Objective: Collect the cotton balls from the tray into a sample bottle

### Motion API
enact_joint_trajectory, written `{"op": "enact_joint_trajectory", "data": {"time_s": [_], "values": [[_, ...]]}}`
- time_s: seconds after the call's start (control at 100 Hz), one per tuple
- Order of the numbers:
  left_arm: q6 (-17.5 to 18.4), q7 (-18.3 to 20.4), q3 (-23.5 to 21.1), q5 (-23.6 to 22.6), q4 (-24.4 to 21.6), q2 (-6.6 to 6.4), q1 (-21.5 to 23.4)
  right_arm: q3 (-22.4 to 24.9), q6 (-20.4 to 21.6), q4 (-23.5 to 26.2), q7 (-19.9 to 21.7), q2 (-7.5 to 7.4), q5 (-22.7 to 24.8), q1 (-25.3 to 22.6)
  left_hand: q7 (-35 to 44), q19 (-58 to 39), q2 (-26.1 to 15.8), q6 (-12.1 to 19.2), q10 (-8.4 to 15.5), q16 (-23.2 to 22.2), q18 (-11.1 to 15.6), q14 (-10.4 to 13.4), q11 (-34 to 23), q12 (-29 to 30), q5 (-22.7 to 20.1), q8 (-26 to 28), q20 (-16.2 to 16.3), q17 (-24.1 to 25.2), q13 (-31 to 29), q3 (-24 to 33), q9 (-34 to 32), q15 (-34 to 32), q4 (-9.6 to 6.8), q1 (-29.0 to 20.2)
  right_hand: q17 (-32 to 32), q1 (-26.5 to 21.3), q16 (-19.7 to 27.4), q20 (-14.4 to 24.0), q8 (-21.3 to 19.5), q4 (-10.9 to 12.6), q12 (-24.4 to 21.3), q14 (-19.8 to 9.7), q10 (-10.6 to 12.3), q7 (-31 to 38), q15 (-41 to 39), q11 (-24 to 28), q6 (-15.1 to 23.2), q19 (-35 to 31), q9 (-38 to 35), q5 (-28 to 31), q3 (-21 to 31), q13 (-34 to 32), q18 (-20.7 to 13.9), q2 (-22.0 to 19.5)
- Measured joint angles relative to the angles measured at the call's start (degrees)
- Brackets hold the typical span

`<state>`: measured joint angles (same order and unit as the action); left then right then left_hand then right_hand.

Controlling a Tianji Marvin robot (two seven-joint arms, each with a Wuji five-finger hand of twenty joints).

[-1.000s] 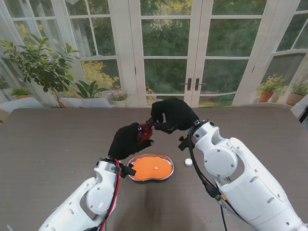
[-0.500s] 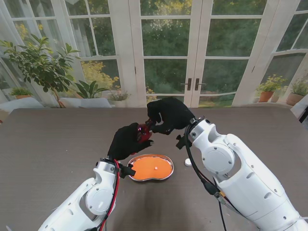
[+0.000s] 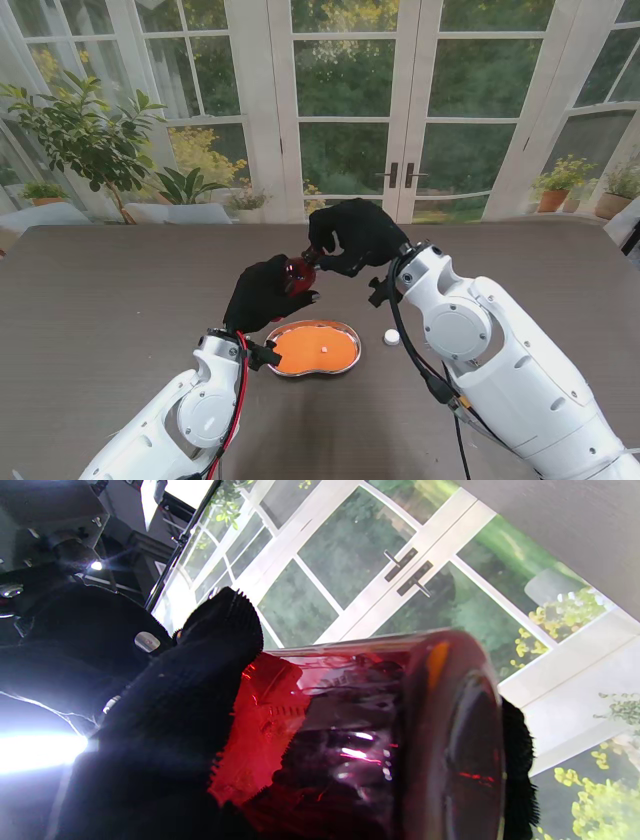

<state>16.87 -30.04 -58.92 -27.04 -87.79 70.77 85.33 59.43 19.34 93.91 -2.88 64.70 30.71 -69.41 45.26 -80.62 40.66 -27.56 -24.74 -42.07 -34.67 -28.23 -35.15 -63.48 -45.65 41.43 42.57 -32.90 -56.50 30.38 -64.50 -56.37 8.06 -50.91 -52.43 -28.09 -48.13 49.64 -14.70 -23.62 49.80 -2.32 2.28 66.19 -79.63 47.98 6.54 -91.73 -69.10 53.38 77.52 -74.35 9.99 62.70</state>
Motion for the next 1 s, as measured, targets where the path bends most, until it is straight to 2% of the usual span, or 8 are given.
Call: {"op": "enact_joint_trajectory", "data": {"time_s": [0.17,0.31,0.45,0.56,0.75,1.0], "values": [[0.1,-0.4,0.0,-0.6,-0.2,0.0,0.1,0.8,0.6,0.4,0.7,-0.02,-1.6,-0.8,0.0,0.0,0.0,0.0,0.0,0.0,0.0,0.0,0.0,0.0,0.0,0.0,0.0,0.0,0.0,0.0,0.0,0.0,0.0,0.0,0.7,0.3,0.0,0.0,2.0,0.0,-0.6,0.1,-0.1,-3.1,0.5,-1.3,0.0,0.1,0.0,1.6,0.0,0.0,0.0,-1.5],[0.3,-0.8,0.0,-0.7,-0.3,0.0,0.1,1.4,1.8,0.4,1.9,-0.16,-2.7,-1.1,0.1,0.0,0.0,0.0,0.0,0.0,0.0,0.0,0.0,0.0,0.0,0.0,0.0,0.0,0.0,0.0,0.0,0.0,0.0,0.0,1.5,2.7,0.0,0.1,2.6,0.0,-0.6,0.1,-0.2,-4.1,1.5,-2.0,-0.7,0.6,0.0,1.4,0.0,0.0,0.0,-5.8],[0.4,-0.9,0.1,-0.8,-0.3,0.0,0.0,1.7,2.8,0.5,3.1,-0.45,-3.7,-1.1,0.3,0.3,0.0,0.1,0.0,0.0,0.0,0.0,0.1,-0.1,0.0,0.0,0.0,0.1,0.0,0.0,0.0,0.2,0.0,0.0,2.1,3.5,0.5,0.7,3.4,0.0,-0.6,0.2,-0.6,-5.5,2.5,-2.1,-2.0,0.7,0.0,1.2,0.0,0.0,0.0,-7.3],[0.6,-0.9,0.1,-0.8,-0.3,0.01,-0.3,1.7,3.9,0.2,3.3,-0.53,-6.0,-1.1,1.0,0.8,0.0,0.3,0.2,0.0,0.0,0.0,0.2,-0.1,0.0,0.0,0.0,0.4,0.0,0.0,0.0,0.8,0.0,0.0,2.5,3.5,0.6,0.7,4.2,0.0,-0.6,0.5,-1.0,-6.3,2.8,-2.2,-2.8,0.7,0.1,1.2,0.0,0.0,0.0,-7.3],[0.6,-0.9,0.1,-0.8,-0.6,0.04,-0.5,2.3,4.7,0.3,3.0,-0.43,-6.3,-1.5,1.1,0.8,0.0,0.4,0.2,0.0,0.0,0.0,0.2,-0.1,0.0,0.0,0.0,0.5,0.0,0.0,0.0,0.8,0.0,0.0,2.5,3.5,0.6,0.7,4.2,0.0,-0.6,0.6,-1.0,-6.9,2.9,-2.2,-2.8,0.8,0.1,1.2,0.0,0.0,0.0,-7.3],[0.6,-1.2,0.2,-1.0,-0.6,0.11,-0.7,2.8,4.8,0.7,1.4,-0.15,-5.2,-2.1,1.1,0.8,0.0,0.4,0.2,0.0,0.0,0.0,0.2,-0.1,0.0,0.0,0.0,0.6,0.0,0.0,0.0,0.8,0.0,0.0,2.5,3.5,0.7,0.7,2.1,0.0,-1.3,0.6,-1.1,-7.0,3.6,-2.5,-2.8,0.9,0.6,1.1,0.0,0.0,0.0,-6.4]]}}
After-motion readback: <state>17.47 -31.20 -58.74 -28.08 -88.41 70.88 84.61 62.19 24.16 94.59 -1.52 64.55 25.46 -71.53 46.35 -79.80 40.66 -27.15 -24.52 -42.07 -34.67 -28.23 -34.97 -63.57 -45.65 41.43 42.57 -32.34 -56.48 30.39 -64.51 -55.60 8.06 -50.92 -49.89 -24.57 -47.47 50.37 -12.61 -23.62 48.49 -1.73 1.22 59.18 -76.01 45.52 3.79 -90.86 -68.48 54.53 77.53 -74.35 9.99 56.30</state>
